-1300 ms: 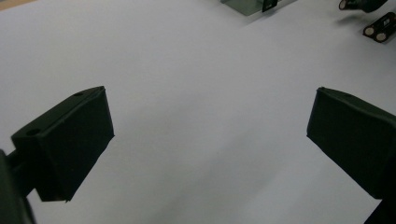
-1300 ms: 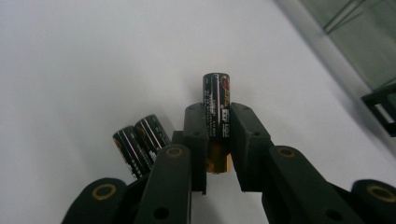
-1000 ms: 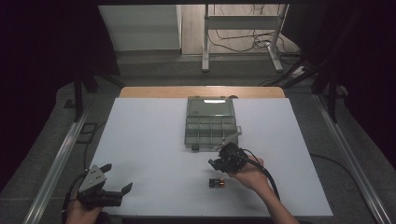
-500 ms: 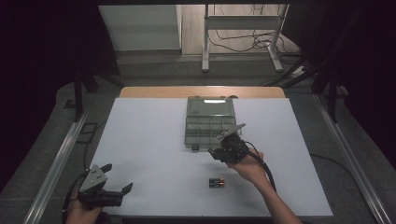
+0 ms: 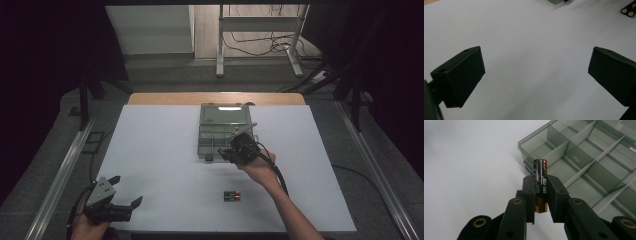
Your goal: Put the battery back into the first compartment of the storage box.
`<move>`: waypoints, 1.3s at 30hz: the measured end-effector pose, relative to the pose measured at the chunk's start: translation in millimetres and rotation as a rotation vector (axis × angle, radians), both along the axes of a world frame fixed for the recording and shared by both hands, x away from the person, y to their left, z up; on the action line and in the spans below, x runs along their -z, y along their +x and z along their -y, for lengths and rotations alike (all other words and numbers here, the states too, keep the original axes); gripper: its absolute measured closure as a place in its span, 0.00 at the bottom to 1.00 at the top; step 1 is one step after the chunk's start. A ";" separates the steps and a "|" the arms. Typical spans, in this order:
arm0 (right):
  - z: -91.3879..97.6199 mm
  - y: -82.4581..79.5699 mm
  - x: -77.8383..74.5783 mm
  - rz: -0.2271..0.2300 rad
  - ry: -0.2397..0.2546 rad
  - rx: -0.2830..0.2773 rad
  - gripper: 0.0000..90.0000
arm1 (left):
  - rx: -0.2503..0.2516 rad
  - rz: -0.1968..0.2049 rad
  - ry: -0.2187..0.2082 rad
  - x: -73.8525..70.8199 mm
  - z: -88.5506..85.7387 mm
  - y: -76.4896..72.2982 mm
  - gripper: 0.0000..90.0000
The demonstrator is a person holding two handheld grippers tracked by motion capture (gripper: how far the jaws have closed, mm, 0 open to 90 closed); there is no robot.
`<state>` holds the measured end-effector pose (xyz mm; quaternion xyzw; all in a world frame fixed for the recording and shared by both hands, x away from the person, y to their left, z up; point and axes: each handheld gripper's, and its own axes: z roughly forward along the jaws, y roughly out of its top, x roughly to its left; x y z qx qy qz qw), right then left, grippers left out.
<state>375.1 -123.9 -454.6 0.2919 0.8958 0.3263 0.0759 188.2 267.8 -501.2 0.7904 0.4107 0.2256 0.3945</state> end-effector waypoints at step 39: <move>-43.8 64.6 -2.5 0.043 0.015 0.094 0.85 | 0.006 -0.003 0.020 0.2 2.1 0.1 0.02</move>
